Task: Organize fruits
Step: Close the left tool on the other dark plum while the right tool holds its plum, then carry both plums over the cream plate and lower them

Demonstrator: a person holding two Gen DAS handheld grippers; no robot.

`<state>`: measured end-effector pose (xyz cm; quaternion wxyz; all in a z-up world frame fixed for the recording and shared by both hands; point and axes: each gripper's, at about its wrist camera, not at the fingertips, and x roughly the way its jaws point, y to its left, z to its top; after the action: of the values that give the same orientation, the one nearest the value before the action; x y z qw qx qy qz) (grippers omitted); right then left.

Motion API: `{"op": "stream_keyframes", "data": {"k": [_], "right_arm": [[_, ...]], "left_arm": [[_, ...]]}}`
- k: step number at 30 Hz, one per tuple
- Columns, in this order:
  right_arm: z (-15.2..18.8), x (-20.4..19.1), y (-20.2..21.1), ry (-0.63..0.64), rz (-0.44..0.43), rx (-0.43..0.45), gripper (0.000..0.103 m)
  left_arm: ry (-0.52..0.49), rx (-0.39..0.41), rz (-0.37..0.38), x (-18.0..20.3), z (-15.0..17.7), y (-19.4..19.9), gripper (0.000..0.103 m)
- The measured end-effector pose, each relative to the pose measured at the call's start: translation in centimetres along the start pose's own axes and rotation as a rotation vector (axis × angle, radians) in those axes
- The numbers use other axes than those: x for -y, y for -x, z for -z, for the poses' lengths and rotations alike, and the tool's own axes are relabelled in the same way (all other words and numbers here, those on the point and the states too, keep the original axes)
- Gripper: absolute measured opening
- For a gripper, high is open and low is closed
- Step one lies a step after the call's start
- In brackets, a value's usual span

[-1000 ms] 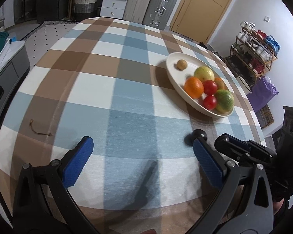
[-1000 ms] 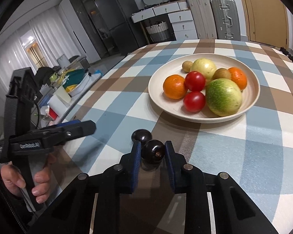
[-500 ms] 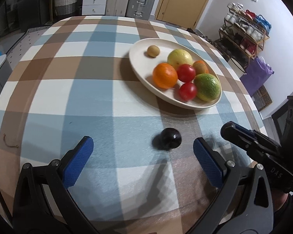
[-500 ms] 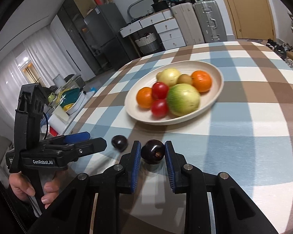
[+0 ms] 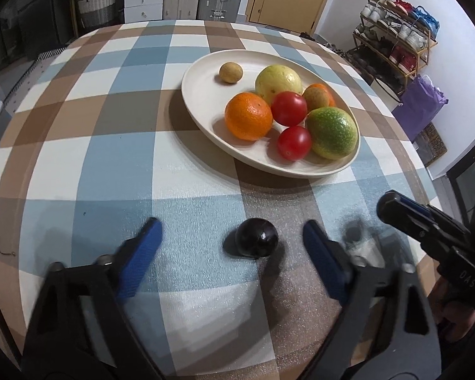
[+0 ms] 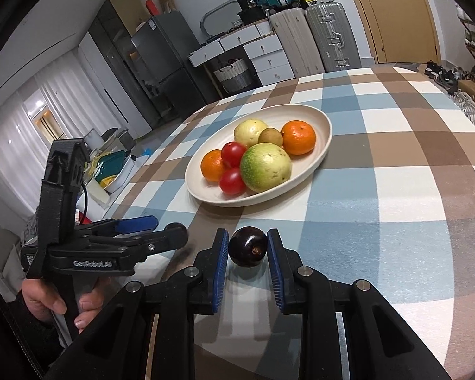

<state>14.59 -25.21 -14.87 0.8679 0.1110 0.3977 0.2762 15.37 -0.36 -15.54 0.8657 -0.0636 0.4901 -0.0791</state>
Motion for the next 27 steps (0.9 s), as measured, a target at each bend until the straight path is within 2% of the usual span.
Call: {"op": "stream_keyframes", "data": {"k": [2,3,5,8,10,20,27], "right_arm": [[0.0,0.3,0.3,-0.003,0.004,0.003,0.025],[0.0,0.5,0.4,-0.006,0.007,0.005,0.025],[0.0,0.8,0.5,-0.011,0.011,0.008,0.025],[0.0,1.3,0.8,-0.022,0.016,0.015,0.025],[-0.1,1.4,1.0,-0.023,0.019,0.020,0.025],[-0.4,1.5,0.9,-0.026,0.016,0.029,0.025],[-1.6,0.9,1.1,-0.022,-0.025,0.046,0.025]], "left_arm": [[-0.007,-0.010,0.002,0.1,-0.2,0.0,0.051],[-0.015,-0.019,0.015,0.2,-0.3,0.0,0.046],[-0.030,-0.044,0.066,0.5,-0.4,0.0,0.025],[-0.068,-0.049,0.071,1.3,-0.3,0.2,0.024],[-0.054,-0.056,0.091,1.2,-0.2,0.2,0.023],[-0.053,-0.044,0.084,1.1,0.0,1.0,0.023],[-0.033,-0.014,0.092,0.7,-1.0,2.2,0.023]]}}
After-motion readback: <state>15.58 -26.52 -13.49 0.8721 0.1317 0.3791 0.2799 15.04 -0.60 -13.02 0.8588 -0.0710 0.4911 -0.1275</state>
